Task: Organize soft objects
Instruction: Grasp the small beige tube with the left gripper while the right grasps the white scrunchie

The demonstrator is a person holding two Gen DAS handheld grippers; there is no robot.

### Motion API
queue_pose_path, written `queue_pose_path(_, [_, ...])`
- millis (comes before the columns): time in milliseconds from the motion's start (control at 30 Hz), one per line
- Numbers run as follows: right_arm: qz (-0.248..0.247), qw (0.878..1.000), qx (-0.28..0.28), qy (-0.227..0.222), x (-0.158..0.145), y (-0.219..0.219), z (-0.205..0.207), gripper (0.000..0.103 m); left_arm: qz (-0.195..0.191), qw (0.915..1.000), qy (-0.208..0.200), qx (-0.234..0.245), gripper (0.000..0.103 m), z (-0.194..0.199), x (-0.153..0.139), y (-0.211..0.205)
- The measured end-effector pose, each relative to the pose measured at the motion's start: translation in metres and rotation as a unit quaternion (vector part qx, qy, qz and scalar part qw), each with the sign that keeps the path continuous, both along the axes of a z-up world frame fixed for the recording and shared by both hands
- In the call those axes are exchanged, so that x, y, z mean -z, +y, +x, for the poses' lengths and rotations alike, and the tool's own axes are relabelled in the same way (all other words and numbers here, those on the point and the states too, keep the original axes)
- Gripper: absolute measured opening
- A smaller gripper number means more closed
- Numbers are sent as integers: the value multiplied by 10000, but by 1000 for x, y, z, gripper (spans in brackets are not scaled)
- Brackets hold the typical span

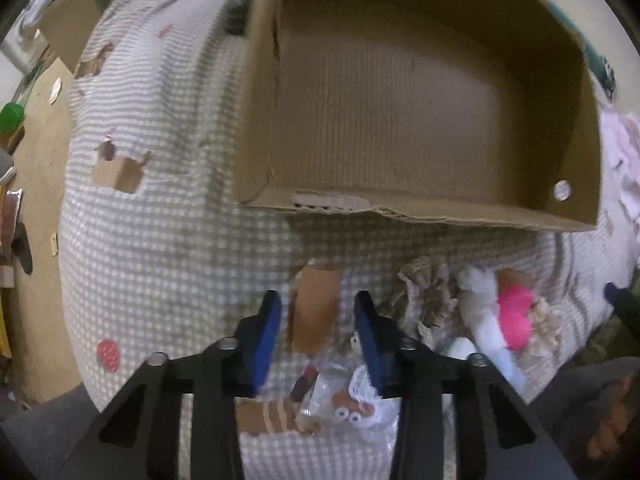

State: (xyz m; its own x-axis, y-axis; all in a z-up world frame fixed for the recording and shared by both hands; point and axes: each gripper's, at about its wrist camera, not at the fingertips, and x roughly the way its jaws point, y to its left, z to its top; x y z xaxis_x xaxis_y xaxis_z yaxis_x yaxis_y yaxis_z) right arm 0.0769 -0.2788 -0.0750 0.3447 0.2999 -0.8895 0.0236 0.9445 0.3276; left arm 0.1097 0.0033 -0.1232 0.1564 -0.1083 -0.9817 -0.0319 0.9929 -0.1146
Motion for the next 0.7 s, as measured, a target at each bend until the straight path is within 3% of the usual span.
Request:
queue_pose_path(67, [-38,10000,-18,35,2,1,-1,103,128,9999,53,61,30,2,9,-4])
queue_pose_path(200, [-58,10000,-18,53,5,2,1,103,274,9996,43,103,11,2,18,-5])
queue_pose_path(300, [-55,10000,18,48,6,0,4,103,231,9997,-82,21,7,3,15,4])
queue_pose_path(600, [-67,9998,139,103,10,-10,9,103,301,9978,-436,-389,4,3,-15,51])
queue_pose_path(700, [85,9997,162,176,12,-14,9,103,-10,9982,-429,-421,4,-8,-32,56])
